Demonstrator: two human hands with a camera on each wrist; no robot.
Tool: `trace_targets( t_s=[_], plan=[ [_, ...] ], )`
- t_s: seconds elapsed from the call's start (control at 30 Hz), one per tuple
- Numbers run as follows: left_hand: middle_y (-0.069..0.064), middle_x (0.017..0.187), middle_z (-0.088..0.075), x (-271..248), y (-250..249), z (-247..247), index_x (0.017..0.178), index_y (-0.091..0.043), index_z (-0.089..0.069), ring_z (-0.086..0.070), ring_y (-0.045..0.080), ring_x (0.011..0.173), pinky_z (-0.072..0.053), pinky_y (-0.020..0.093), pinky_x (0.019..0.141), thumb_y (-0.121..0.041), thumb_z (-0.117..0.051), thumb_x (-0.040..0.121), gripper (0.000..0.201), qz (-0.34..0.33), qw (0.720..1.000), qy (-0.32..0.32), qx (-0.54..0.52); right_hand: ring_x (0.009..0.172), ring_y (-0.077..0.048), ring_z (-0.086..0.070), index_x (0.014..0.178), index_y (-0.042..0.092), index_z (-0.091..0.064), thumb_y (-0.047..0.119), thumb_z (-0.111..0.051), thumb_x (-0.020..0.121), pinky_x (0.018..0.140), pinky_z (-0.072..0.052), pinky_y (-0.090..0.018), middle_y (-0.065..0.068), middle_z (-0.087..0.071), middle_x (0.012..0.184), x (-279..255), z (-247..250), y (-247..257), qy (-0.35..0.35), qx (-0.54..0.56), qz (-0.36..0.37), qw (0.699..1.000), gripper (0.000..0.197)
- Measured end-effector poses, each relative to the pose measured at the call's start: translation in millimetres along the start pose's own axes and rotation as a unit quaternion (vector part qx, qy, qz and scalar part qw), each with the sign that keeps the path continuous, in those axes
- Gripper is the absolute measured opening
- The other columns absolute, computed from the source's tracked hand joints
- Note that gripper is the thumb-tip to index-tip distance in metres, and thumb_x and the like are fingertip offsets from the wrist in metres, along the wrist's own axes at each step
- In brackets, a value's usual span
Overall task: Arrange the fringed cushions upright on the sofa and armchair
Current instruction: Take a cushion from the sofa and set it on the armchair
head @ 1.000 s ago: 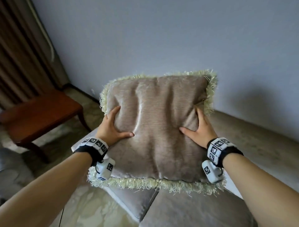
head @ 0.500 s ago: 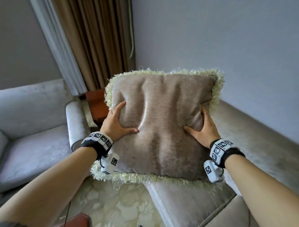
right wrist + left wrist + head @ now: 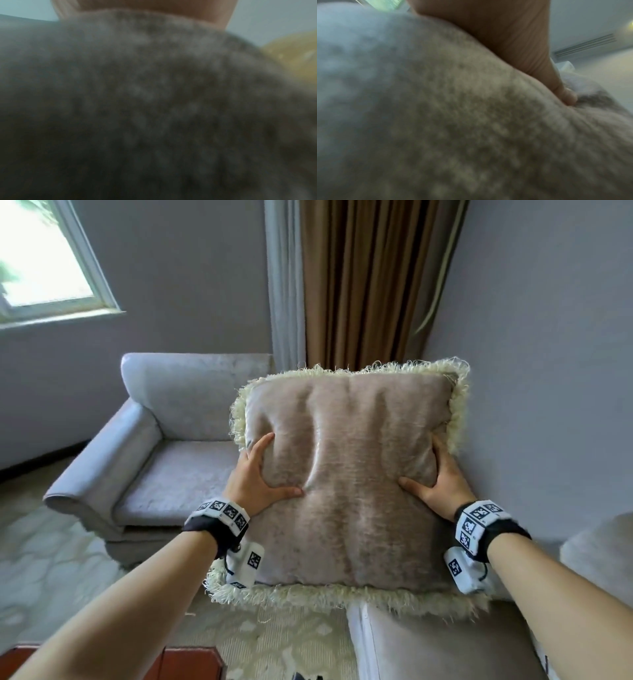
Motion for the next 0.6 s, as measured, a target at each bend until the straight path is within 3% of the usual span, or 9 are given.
trace_targets(
  t_s=[0.17,0.3,0.5,0.6],
  plan=[
    [-0.002,0.149,-0.033,3,68,55,0.145,-0.039,-0.025,-0.027,0.018,0.138,-0.029,0.041,0.113,-0.064,-0.088,0.039,0.124,0.078,0.994,-0.071,0.028,0.132,-0.018,-0.041,0.143,0.053,-0.016,0.053,-0.083,0.064,0.113,-0.034,-0.043,0.000,-0.039,0.145,85,-94,33,0.108,0.013,0.040,0.993,0.103],
    [-0.004,0.149,-0.033,6,129,102,0.145,-0.039,-0.025,-0.028,0.017,0.138,-0.028,0.038,0.113,-0.063,-0.088,0.039,0.125,0.127,0.983,-0.122,0.060,0.130,-0.022,-0.045,0.144,0.053,-0.015,0.058,-0.080,0.062,0.110,-0.038,-0.048,-0.001,-0.041,0.142,141,-183,71,0.178,0.021,0.073,0.981,0.106],
    [0.003,0.142,-0.038,12,226,167,0.139,-0.055,-0.020,-0.033,0.022,0.134,-0.034,0.043,0.110,-0.075,-0.080,0.030,0.127,0.198,0.963,-0.170,0.072,0.132,-0.026,-0.042,0.148,0.044,-0.011,0.046,-0.080,0.066,0.112,-0.034,-0.041,-0.008,-0.040,0.144,198,-309,134,0.239,-0.016,0.084,0.967,0.107],
    [0.005,0.140,-0.036,20,267,197,0.141,-0.051,-0.022,-0.036,0.026,0.131,-0.038,0.045,0.107,-0.079,-0.077,0.025,0.131,0.242,0.949,-0.187,0.074,0.136,-0.030,-0.039,0.149,0.039,-0.010,0.049,-0.078,0.068,0.114,-0.030,-0.039,-0.011,-0.037,0.146,223,-363,166,0.259,-0.033,0.083,0.962,0.107]
  ],
)
Point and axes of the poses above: each hand's wrist, its own x-axis towards the middle knuckle, its own z-axis out of the back of the hand, y = z × x, the point moved 2 cm from there along x, towards the middle knuckle
